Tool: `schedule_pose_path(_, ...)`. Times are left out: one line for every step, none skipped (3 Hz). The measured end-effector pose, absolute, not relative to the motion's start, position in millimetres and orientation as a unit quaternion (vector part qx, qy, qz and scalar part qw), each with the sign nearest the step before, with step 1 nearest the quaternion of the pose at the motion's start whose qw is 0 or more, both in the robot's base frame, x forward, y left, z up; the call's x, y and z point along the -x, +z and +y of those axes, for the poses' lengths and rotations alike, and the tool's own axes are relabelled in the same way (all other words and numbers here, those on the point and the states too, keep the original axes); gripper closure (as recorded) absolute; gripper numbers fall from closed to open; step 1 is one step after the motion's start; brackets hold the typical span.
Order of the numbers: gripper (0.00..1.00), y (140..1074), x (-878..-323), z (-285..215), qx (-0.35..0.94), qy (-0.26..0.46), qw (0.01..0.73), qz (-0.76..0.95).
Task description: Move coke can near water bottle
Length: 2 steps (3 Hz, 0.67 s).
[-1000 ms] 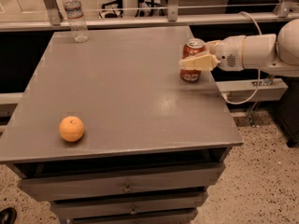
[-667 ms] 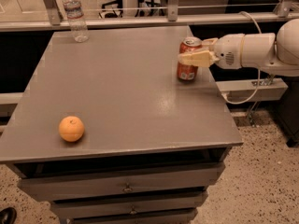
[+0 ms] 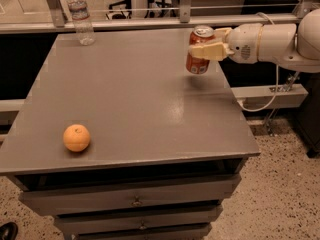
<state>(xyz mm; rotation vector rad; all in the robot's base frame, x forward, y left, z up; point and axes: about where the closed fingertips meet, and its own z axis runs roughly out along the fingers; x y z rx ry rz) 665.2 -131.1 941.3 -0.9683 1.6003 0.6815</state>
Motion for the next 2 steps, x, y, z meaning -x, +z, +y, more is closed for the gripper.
schedule_pose_path(1.0, 941, -665, -131, 0.408, 0.287, 0.544, 0.674)
schedule_pose_path(1.0, 938, -679, -114, 0.414, 0.289, 0.551, 0.664)
